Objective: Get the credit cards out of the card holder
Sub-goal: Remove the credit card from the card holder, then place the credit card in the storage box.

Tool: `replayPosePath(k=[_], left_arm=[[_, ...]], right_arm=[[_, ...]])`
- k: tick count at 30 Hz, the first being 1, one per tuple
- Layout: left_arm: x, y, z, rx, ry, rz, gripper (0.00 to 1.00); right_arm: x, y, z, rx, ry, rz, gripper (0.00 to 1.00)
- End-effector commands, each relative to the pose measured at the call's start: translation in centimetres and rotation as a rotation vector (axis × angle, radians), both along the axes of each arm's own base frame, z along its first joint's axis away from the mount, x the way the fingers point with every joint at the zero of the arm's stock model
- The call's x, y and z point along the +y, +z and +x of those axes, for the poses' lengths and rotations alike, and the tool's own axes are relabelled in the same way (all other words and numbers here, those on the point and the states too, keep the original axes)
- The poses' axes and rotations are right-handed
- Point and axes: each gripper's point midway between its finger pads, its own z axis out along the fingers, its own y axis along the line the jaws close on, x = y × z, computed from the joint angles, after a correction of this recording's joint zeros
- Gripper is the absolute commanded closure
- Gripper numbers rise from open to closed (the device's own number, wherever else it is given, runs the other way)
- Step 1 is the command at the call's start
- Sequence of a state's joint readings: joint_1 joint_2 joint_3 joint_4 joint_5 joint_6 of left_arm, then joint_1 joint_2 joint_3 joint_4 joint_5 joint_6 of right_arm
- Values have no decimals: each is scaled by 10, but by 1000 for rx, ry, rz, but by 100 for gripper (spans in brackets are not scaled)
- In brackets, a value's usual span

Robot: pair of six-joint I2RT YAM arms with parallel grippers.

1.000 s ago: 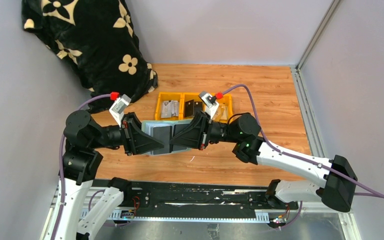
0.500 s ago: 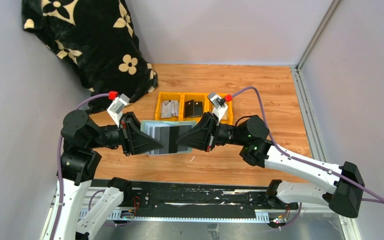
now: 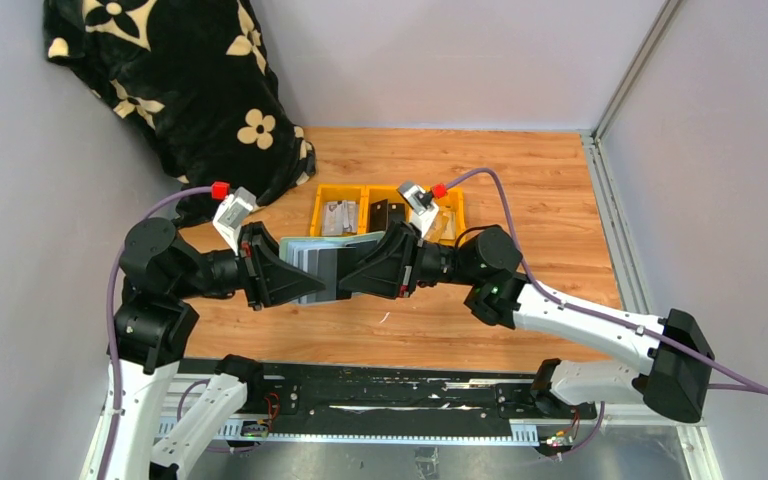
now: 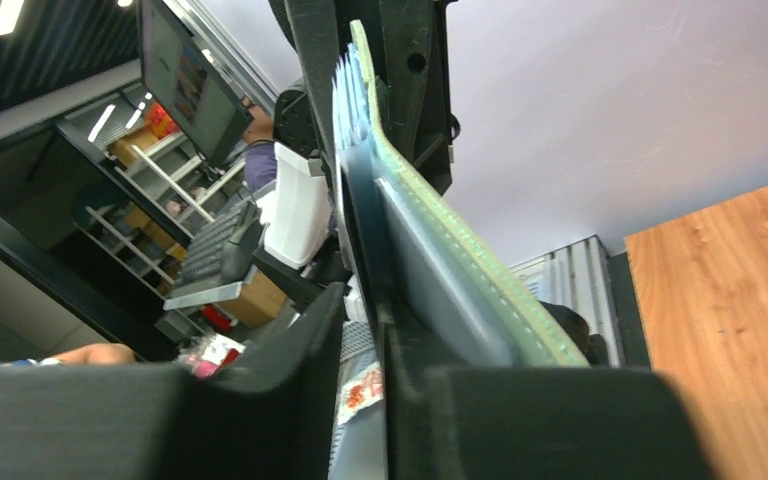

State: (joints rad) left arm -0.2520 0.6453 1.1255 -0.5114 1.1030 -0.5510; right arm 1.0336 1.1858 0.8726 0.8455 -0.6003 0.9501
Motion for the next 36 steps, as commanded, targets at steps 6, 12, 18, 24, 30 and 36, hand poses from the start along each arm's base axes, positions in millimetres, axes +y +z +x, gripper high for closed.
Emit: replayPosePath(k=[6, 12, 18, 24, 30, 36], left_arm=[[3, 13, -13, -98, -18, 12, 100], [5, 18, -10, -133, -2, 28, 100], [19, 10, 21, -190, 205, 122, 100], [51, -14, 69, -196, 488, 293, 100], [58, -34, 77, -141, 528, 350, 100], [58, -39, 70, -147, 509, 360, 100]], right_arm=[[-17, 12, 6, -8, -61, 47, 100], [-41, 0, 18, -21, -142, 12, 100], [-77, -20, 66, -15, -331, -94, 100], [-96, -94, 163, 185, -584, -381, 100], [-78, -184, 233, 282, -674, -657, 100], [-58, -232, 294, 302, -729, -834, 100]])
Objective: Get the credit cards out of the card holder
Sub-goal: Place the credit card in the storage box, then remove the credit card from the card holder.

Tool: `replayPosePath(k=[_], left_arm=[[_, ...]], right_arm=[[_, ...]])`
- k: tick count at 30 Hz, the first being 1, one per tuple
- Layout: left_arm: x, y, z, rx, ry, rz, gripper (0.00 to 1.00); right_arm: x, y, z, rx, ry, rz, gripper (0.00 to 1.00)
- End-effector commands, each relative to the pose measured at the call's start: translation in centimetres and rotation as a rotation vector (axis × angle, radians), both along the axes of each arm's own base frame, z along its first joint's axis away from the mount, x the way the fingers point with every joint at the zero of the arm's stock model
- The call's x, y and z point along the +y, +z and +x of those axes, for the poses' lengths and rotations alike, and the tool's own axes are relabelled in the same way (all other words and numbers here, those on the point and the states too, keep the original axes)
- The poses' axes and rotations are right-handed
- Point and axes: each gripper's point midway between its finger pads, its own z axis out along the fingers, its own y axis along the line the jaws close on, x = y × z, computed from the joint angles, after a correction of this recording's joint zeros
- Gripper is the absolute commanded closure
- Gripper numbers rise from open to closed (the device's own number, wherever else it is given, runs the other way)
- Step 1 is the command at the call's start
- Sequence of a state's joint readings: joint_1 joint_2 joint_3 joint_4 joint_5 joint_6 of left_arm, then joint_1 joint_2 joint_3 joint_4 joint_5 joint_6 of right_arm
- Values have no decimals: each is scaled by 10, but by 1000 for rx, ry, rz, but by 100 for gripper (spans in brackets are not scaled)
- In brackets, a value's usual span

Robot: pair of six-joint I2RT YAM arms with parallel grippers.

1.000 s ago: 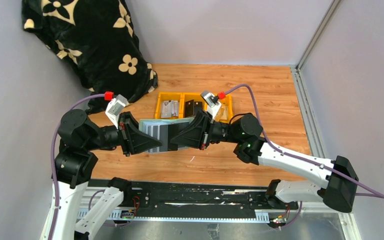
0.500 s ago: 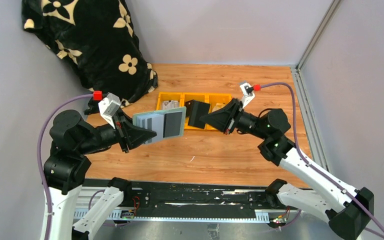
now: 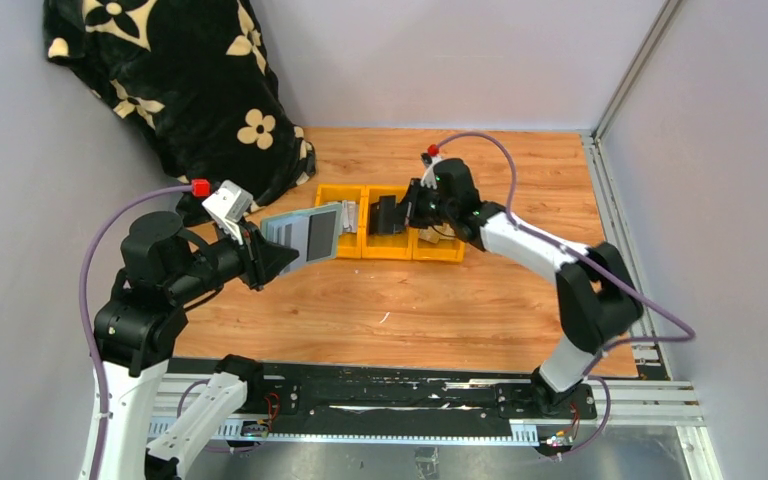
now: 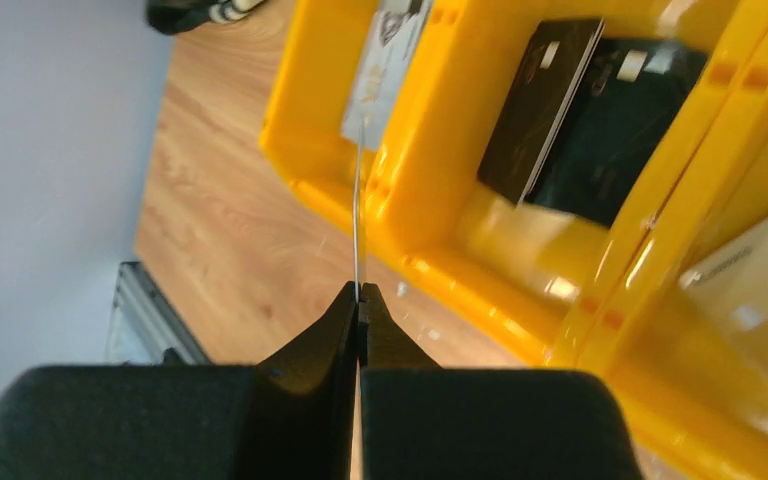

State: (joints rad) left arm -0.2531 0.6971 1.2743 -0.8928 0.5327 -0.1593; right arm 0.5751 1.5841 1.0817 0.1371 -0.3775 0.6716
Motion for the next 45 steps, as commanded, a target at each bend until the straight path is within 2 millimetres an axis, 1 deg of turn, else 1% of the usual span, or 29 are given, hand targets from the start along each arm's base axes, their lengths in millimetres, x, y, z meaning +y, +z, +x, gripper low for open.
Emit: replayPosePath(k=[1, 3, 4, 5, 6, 8, 12, 13, 15, 17, 19, 22, 23, 24, 25, 26, 27, 29, 30, 31, 32, 33, 34, 36, 39, 41, 42, 43, 45], left_arm=[[3, 2, -4, -40, -4, 21, 100], [3, 3, -7, -47, -9, 19, 100], [3, 5, -8, -51, -14, 16, 100], [2, 6, -10, -55, -17, 14, 100], [2, 7, -12, -58, -25, 11, 100], [1, 9, -15, -63, -34, 8, 100], [0, 11, -18, -66, -43, 3, 100], [-1, 11, -19, -66, -50, 0, 100], [-2, 13, -20, -63, -61, -8, 100], [-4, 15, -22, -64, -75, -14, 100], [-6, 17, -24, -64, -91, -21, 100], [-10, 22, -26, -62, -113, -43, 100], [-12, 24, -26, -64, -121, -55, 100], [-13, 28, -26, -75, -122, -68, 100], [-15, 32, -27, -86, -129, -86, 100], [-17, 36, -26, -101, -131, -106, 100], [-18, 41, -25, -117, -132, -126, 100], [-19, 51, -22, -146, -122, -165, 100], [-20, 55, -20, -155, -116, -181, 100], [-21, 59, -17, -160, -112, -197, 100], [-21, 63, -15, -163, -108, -210, 100], [-22, 66, -14, -163, -104, -225, 100], [-23, 70, -12, -170, -104, -238, 100], [-24, 75, -11, -176, -103, -262, 100], [-26, 85, -15, -205, -119, -302, 100], [-28, 90, -19, -213, -138, -318, 100], [-29, 91, -23, -206, -154, -326, 100], [-31, 93, -26, -199, -175, -331, 100], [-35, 95, -34, -177, -214, -349, 100]], right_arm=[[5, -12, 43, -27, -35, -118, 100], [14, -27, 55, -5, -29, -134, 100], [17, -41, 60, 18, -28, -154, 100], [19, -42, 65, 18, -31, -157, 100], [19, -57, 68, 48, -37, -186, 100], [19, -70, 74, 67, -52, -222, 100], [18, -84, 83, 67, -89, -272, 100], [17, -87, 84, 69, -93, -283, 97], [13, -88, 86, 72, -111, -311, 85], [8, -81, 86, 54, -127, -335, 67], [7, -60, 83, 7, -129, -333, 56], [9, -13, 69, -77, -113, -276, 49], [10, 18, 62, -132, -108, -214, 46], [12, 28, 54, -149, -96, -180, 41], [15, 60, 43, -211, -84, -104, 30], [17, 70, 32, -220, -62, -64, 27], [17, 100, 17, -267, -39, 9, 26], [14, 138, -14, -328, 17, 134, 25], [13, 145, -33, -351, 49, 197, 25], [10, 163, -53, -394, 84, 280, 25], [6, 189, -73, -455, 121, 371, 24], [3, 202, -93, -495, 164, 442, 24], [0, 205, -114, -511, 209, 494, 24], [-3, 220, -150, -561, 285, 590, 24], [2, 232, -193, -617, 381, 700, 23], [11, 235, -208, -637, 408, 740, 23], [14, 235, -211, -639, 413, 753, 23], [18, 234, -209, -637, 403, 764, 23], [20, 241, -210, -664, 383, 830, 23]])
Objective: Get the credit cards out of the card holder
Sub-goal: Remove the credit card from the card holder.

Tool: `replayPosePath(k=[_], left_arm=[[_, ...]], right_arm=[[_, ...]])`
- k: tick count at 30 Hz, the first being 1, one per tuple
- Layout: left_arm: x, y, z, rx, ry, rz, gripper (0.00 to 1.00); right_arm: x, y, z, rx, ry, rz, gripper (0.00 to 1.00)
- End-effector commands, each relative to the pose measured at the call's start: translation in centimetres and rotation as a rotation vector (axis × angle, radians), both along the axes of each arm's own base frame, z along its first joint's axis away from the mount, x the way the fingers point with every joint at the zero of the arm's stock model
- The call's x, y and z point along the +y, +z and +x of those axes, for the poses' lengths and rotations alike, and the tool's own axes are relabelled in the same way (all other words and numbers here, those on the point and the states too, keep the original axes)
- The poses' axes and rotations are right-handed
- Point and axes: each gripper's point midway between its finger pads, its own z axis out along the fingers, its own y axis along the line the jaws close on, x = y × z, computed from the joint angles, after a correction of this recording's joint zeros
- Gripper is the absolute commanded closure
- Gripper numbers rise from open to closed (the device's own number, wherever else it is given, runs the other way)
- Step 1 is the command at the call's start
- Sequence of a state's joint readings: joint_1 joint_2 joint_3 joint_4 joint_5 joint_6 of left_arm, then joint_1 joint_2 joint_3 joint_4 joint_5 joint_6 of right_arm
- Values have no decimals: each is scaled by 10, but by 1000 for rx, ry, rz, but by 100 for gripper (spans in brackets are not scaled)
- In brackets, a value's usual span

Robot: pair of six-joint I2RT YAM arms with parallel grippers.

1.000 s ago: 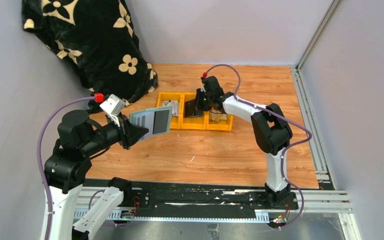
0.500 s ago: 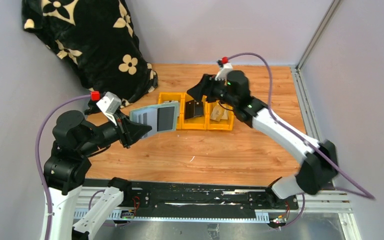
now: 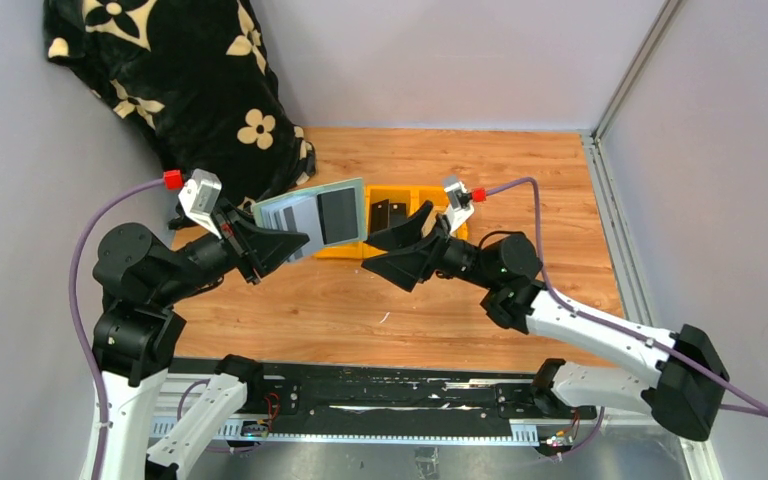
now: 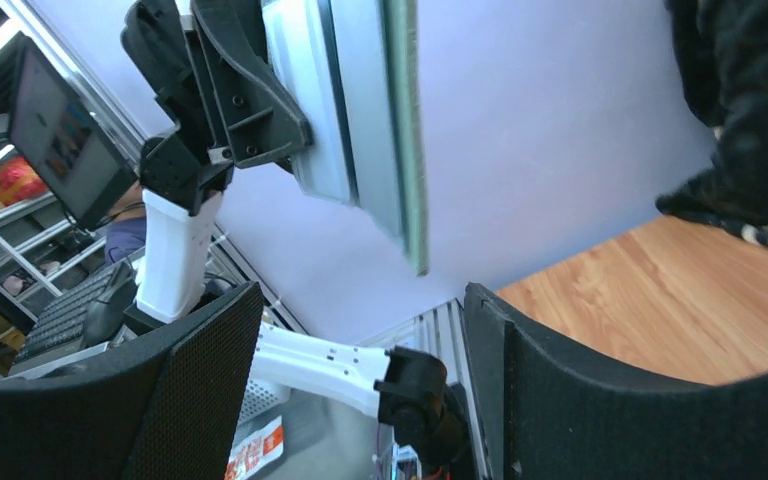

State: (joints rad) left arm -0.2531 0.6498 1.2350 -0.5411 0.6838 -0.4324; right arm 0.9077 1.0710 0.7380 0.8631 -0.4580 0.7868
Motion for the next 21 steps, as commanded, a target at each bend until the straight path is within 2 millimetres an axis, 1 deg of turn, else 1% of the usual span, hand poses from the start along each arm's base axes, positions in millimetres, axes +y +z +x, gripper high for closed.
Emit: replayPosePath(k=[1, 2, 5, 9, 11, 12, 13, 16, 17, 18, 20, 21], left_arm=[[-8, 26, -22, -47, -97, -67, 100], [-8, 28, -25, -50, -105, -73, 100], [-8, 28, -27, -46, -108, -81, 100], [-11, 25, -29, -23, -127, -88, 100], [-11, 23, -28, -21, -127, -84, 100], [-10, 22, -29, -25, -128, -81, 100], [-11, 20, -29, -21, -129, -78, 100], [-10, 10, -29, -5, -126, -60, 100], [-10, 7, -29, 1, -123, -54, 100], [-9, 4, -29, 4, -118, -51, 100], [-8, 0, -28, 8, -106, -47, 100], [-7, -2, -28, 10, -104, -45, 100]], right_arm=[[-2, 34, -12, -62, 18, 210, 23], [-1, 38, -12, -65, 28, 258, 23], [5, 47, -16, -82, 71, 342, 23], [15, 49, -16, -76, 101, 393, 23], [18, 54, -18, -79, 116, 412, 23], [19, 56, -20, -84, 119, 415, 26], [19, 58, -20, -89, 119, 419, 31], [17, 63, -21, -93, 120, 426, 49], [17, 64, -22, -89, 125, 424, 58], [17, 65, -23, -90, 132, 421, 70], [19, 62, -25, -86, 147, 395, 86], [21, 59, -25, -77, 151, 376, 96]])
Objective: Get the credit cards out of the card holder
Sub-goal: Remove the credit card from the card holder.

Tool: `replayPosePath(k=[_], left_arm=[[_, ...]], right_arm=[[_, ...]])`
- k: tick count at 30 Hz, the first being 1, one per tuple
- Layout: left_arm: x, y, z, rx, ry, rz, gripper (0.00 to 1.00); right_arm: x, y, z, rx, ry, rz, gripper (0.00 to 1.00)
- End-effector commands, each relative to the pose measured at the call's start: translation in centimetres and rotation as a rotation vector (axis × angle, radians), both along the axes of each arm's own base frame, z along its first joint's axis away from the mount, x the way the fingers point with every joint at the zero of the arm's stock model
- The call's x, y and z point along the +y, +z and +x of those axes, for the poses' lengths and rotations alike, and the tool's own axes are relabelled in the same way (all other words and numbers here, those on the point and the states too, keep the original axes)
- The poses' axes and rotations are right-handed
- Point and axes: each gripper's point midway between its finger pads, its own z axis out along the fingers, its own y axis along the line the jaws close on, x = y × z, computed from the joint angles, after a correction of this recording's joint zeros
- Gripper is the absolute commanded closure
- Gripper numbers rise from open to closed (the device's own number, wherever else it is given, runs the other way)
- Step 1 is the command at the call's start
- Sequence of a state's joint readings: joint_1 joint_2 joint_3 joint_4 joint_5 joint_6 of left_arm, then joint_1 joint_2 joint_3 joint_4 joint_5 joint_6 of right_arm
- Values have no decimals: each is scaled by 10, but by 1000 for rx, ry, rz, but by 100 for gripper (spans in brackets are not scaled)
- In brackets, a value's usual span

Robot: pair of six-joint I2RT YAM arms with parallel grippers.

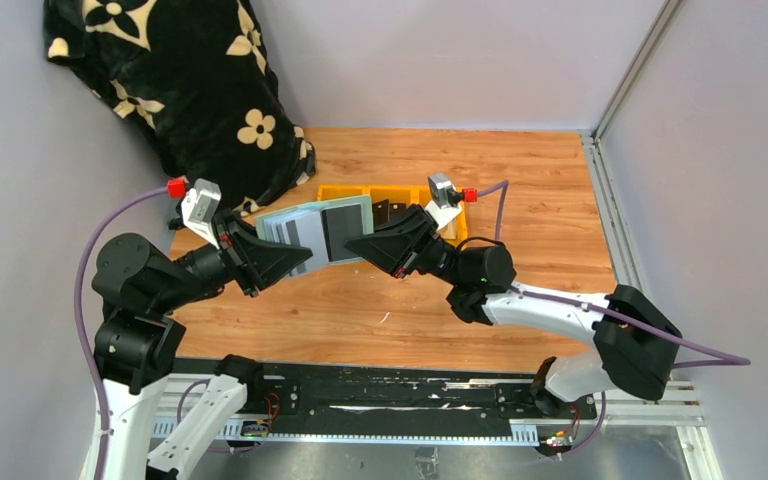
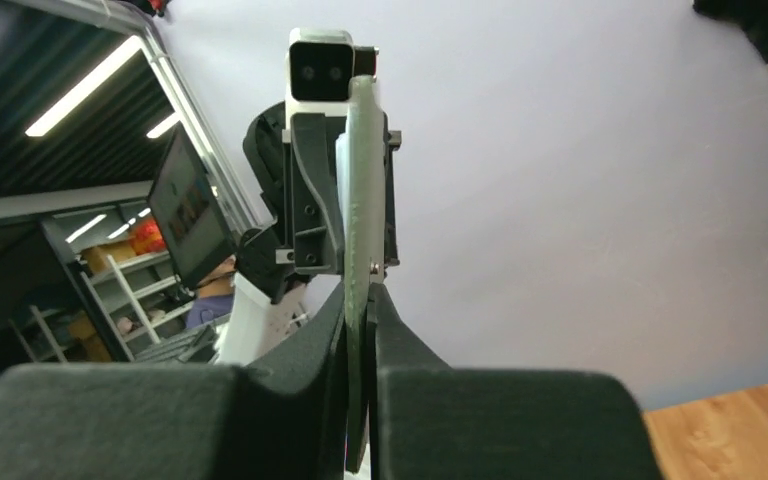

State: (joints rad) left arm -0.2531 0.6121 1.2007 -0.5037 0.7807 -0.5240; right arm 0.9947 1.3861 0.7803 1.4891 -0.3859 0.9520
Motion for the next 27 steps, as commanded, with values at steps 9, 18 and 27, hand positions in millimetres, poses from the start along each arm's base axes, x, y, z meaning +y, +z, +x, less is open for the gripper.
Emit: replayPosePath(k=[9, 18, 27], left_arm=[[23, -26, -2, -138, 101, 218, 45], [7, -28, -38, -254, -133, 246, 44], [-10, -60, -46, -118, -338, 215, 46]], right_arm=[[1, -31, -16, -139, 46, -582, 100], [-18, -72, -54, -308, 211, -973, 100], [2, -66, -70, -406, 293, -1027, 100]])
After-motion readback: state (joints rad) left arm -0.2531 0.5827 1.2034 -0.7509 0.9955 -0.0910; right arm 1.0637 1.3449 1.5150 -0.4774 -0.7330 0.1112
